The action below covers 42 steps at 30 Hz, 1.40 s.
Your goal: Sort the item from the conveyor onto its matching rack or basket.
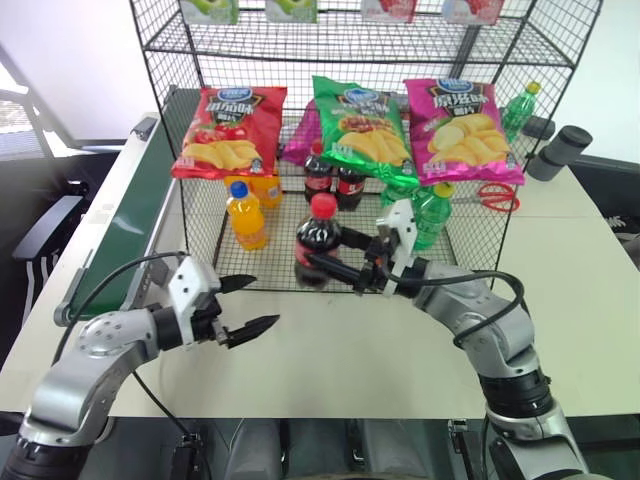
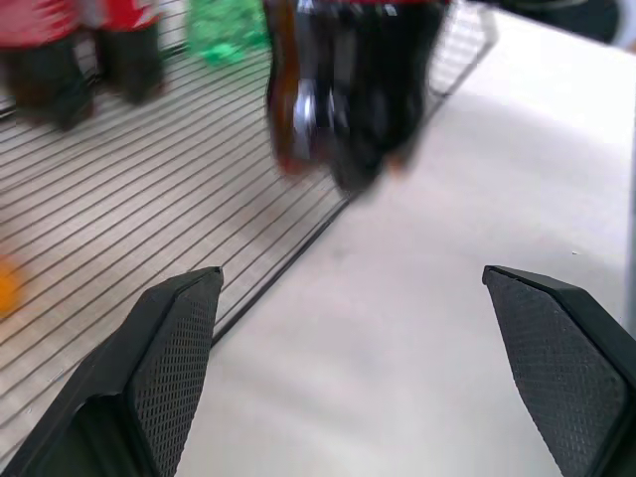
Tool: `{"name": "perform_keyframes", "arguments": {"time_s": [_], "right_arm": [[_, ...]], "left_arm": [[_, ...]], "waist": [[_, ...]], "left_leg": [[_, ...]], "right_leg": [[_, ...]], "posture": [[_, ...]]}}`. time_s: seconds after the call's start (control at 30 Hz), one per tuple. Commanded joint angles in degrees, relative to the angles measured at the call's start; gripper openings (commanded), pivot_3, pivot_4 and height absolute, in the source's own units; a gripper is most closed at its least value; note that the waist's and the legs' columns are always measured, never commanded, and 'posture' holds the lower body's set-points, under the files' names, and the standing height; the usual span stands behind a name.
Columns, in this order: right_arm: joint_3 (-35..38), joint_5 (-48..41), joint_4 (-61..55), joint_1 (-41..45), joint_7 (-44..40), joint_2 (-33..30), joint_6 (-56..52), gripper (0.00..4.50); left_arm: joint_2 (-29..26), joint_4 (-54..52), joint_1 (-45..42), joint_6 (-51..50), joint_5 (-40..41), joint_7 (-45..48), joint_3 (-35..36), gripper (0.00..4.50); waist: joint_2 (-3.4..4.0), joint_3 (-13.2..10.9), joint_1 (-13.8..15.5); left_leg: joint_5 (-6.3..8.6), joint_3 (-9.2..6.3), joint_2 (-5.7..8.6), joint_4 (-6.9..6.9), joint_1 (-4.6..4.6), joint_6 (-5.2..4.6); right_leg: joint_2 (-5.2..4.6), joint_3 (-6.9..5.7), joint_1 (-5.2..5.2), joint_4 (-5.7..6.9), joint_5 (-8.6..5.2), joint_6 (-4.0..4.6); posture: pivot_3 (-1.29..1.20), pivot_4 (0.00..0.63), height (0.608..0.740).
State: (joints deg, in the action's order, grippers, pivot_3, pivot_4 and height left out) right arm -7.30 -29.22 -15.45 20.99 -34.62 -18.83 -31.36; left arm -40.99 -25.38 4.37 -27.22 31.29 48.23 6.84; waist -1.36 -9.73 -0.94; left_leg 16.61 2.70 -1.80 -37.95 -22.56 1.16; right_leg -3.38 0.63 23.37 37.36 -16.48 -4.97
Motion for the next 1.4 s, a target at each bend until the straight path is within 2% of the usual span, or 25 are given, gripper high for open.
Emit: {"name": "perform_keyframes", "arguments": {"time_s": [0.03, 0.27, 0.4, 0.77, 0.83, 0.87, 0.9, 1.13, 1.33, 1.4], "right_arm": [[-0.26, 7.3, 5.71, 0.59, 3.21, 3.15, 10.83, 2.95], [0.13, 16.91, 25.02, 4.35, 8.39, 10.99, 28.57, 2.95], [1.98, 19.18, 34.47, 8.09, 10.92, 13.28, 35.61, 2.95], [4.43, 19.8, 48.15, 13.53, 10.61, 15.88, 42.07, 2.95], [4.67, 20.02, 48.67, 13.71, 10.59, 15.93, 42.36, 3.98], [4.75, 20.13, 48.72, 13.71, 10.57, 15.92, 42.52, 4.28], [4.85, 20.15, 48.69, 13.68, 10.55, 15.88, 42.63, 4.4], [4.71, 20.23, 44.61, 11.77, 8.22, 14.43, 42.38, 4.4], [2.93, 18.14, 30.26, 4.41, 0.12, 8.02, 35.85, 4.4], [2.68, 16.86, 23.39, 0.43, -3.39, 4.07, 32.05, 4.4]], "left_arm": [[0.63, -0.29, 0.35, 2.42, -0.97, -0.8, 1.94, 4.45], [3.83, -0.62, -1.54, 2.92, -1.28, -3.22, 1.28, 4.45], [4.06, -0.67, -2.05, 2.9, -1.74, -3.46, 0.56, 4.45], [4.61, -0.92, -3.25, 2.36, -2.03, -3.61, -1.3, 4.45], [4.57, -0.86, -3.35, 2.39, -2.0, -3.54, -1.39, 4.5], [4.56, -0.83, -3.37, 2.39, -1.99, -3.49, -1.39, 4.5], [4.55, -0.82, -3.38, 2.39, -2.0, -3.43, -1.4, 4.5], [4.57, -0.88, -3.53, 2.18, -1.7, -3.24, -1.4, 4.5], [4.53, -1.12, -3.76, 1.18, -1.43, -3.53, -1.14, 4.5], [4.29, -1.0, -4.11, -0.29, -1.53, -4.1, -1.35, 4.5]], "waist": [[0.0, 0.0, 0.08], [0.0, 0.0, -0.28], [0.01, -0.01, -0.28], [0.02, -0.01, -0.38], [0.03, -0.02, -0.51], [0.03, -0.02, -0.61], [0.04, -0.01, -0.78], [0.03, -0.01, -1.6], [0.03, -0.01, -1.46], [0.04, -0.01, -1.42]], "left_leg": [[0.0, 0.0, 0.0, 0.0, 0.0, 0.0], [0.0, 0.05, -0.02, -0.01, -0.02, 0.0], [-0.01, 0.06, -0.01, -0.04, 0.01, 0.02], [-0.01, 0.07, -0.02, -0.03, 0.02, 0.03], [-0.01, 0.07, -0.02, -0.03, 0.02, 0.03], [-0.01, 0.07, -0.02, -0.03, 0.02, 0.03], [-0.01, 0.07, -0.02, -0.03, 0.04, 0.03], [-0.01, 0.06, -0.02, -0.03, 0.08, 0.03], [-0.01, 0.05, -0.01, -0.03, 0.08, 0.03], [-0.01, 0.05, -0.01, -0.03, 0.08, 0.03]], "right_leg": [[0.0, 0.0, 0.0, 0.0, 0.0, 0.0], [0.02, 0.04, 0.06, 0.1, 0.01, -0.01], [0.02, 0.06, 0.07, 0.19, 0.01, -0.01], [-0.04, 0.07, 0.07, 0.19, 0.01, -0.01], [-0.04, 0.07, 0.07, 0.21, 0.01, -0.01], [-0.04, 0.07, 0.08, 0.22, 0.01, -0.01], [-0.05, 0.07, 0.07, 0.24, 0.01, -0.01], [-0.07, 0.07, 0.04, 0.29, 0.01, -0.01], [-0.11, 0.07, 0.03, 0.29, 0.01, -0.01], [-0.11, 0.08, 0.03, 0.29, 0.01, -0.01]], "posture": [[0.0, 0.15, 0.74], [0.0, 0.15, 0.74], [0.0, 0.15, 0.74], [0.0, 0.15, 0.74], [0.0, 0.15, 0.74], [0.0, 0.15, 0.74], [0.0, 0.15, 0.74], [0.0, 0.15, 0.74], [0.0, 0.15, 0.74], [0.0, 0.15, 0.74]]}}
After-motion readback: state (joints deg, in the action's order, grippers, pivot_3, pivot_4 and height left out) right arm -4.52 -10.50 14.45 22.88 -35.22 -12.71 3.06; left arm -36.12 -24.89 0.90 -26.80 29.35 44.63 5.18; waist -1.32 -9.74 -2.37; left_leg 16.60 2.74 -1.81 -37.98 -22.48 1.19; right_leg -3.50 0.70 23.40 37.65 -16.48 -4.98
